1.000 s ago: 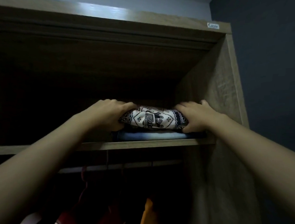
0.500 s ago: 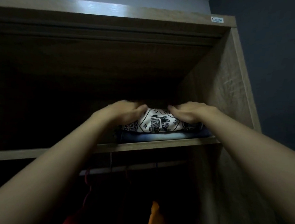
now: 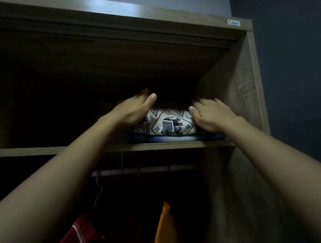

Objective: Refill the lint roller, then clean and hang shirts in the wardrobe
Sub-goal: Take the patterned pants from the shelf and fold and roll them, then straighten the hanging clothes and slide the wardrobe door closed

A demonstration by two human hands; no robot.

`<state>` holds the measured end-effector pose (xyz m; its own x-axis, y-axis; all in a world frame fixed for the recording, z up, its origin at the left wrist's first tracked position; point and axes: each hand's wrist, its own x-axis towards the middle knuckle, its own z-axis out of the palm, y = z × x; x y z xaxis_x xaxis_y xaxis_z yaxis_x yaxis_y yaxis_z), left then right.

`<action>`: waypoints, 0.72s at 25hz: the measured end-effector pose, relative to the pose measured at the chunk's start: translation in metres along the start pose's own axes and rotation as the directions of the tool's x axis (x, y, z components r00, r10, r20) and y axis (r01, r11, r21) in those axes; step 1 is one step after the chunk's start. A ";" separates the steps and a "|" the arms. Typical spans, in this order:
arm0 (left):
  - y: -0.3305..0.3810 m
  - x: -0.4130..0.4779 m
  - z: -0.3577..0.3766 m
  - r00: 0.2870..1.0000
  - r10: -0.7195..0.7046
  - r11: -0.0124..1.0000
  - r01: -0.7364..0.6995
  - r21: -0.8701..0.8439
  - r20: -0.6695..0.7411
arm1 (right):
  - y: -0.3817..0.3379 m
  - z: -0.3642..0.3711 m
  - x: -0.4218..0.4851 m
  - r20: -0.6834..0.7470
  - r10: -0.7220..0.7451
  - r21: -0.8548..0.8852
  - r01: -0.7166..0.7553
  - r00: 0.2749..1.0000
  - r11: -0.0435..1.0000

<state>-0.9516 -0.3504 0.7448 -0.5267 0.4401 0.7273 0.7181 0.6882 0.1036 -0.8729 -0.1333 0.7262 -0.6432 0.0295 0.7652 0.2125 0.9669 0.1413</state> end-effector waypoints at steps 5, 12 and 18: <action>0.014 -0.080 0.014 0.930 0.162 0.984 -0.178 -0.018 -0.330 | -0.017 -0.006 -0.073 -0.232 -0.067 0.125 0.098 0.970 0.987; 0.014 -0.247 0.069 0.986 0.024 0.999 -0.017 0.042 -0.167 | -0.080 0.053 -0.247 -0.054 -0.157 0.299 0.166 0.986 0.940; -0.023 -0.428 0.101 0.972 -0.175 0.973 0.146 0.179 0.159 | -0.171 0.105 -0.405 0.251 -0.297 0.452 0.160 0.921 0.877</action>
<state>-0.7883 -0.4966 0.3627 -0.7096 0.3993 0.5805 0.5407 0.8369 0.0852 -0.7262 -0.2838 0.3263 -0.8404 -0.1966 0.5050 -0.2491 0.9677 -0.0379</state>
